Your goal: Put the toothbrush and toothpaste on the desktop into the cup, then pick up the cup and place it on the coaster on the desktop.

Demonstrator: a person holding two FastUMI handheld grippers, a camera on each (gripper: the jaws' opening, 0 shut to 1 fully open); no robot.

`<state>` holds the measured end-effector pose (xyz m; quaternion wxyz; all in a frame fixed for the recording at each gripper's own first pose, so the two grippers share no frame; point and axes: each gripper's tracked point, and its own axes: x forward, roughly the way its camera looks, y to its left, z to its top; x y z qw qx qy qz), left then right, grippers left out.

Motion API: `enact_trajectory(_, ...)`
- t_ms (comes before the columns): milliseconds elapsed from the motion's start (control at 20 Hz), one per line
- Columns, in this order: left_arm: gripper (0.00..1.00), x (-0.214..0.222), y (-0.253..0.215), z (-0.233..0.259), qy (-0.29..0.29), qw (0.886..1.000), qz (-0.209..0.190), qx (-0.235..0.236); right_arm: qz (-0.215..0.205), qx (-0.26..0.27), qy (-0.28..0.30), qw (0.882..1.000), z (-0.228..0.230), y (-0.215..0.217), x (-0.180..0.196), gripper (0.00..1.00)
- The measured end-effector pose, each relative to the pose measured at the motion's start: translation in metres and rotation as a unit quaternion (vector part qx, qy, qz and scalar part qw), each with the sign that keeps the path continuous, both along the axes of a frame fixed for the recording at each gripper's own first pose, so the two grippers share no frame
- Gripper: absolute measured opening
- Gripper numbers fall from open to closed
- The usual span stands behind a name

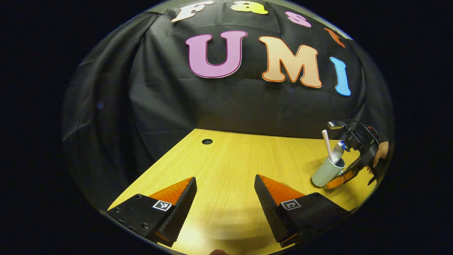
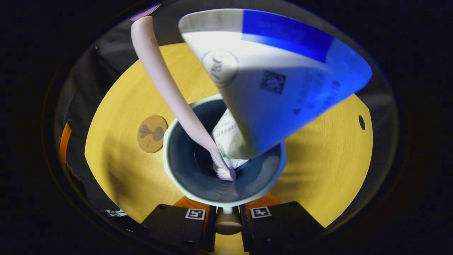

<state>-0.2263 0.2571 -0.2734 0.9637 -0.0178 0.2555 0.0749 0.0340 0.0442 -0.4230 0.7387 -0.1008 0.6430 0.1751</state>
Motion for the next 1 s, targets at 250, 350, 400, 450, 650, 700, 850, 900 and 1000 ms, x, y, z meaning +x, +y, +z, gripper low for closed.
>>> enact_trajectory(250, 0.95, -0.003, 0.01, 0.0, -0.002, 1.0, 0.001, -0.003, 0.034, 0.015, 0.0, 0.999, 0.002, -0.002, 0.004, 0.31)
enact_trajectory(350, 0.95, -0.006, 0.016, -0.001, -0.001, 1.0, 0.003, -0.004, 0.046, 0.023, -0.001, 0.999, 0.002, -0.001, 0.006, 0.32)
enact_trajectory(400, 0.95, -0.007, 0.019, 0.0, -0.002, 1.0, 0.004, -0.005, 0.05, 0.026, 0.0, 0.998, 0.003, 0.0, 0.007, 0.32)
enact_trajectory(450, 0.95, -0.008, 0.023, -0.001, -0.002, 1.0, 0.005, -0.006, 0.057, 0.029, -0.001, 0.998, 0.001, 0.0, 0.008, 0.32)
enact_trajectory(650, 0.95, -0.014, 0.041, 0.0, -0.002, 1.0, 0.012, -0.007, 0.08, 0.026, 0.002, 0.996, 0.002, -0.006, 0.009, 0.32)
enact_trajectory(700, 0.95, -0.015, 0.044, 0.001, -0.003, 1.0, 0.013, -0.007, 0.083, 0.024, 0.005, 0.996, 0.003, -0.008, 0.009, 0.31)
enact_trajectory(850, 0.95, -0.017, 0.055, -0.002, -0.002, 1.0, 0.017, -0.007, 0.089, 0.011, 0.011, 0.996, 0.005, -0.01, 0.009, 0.32)
enact_trajectory(900, 0.95, -0.017, 0.057, -0.003, -0.001, 1.0, 0.017, -0.008, 0.092, 0.006, 0.013, 0.996, 0.006, -0.012, 0.009, 0.32)
enact_trajectory(1000, 0.95, -0.016, 0.058, -0.001, -0.003, 1.0, 0.015, -0.008, 0.095, 0.001, 0.011, 0.995, 0.008, -0.014, 0.012, 0.32)
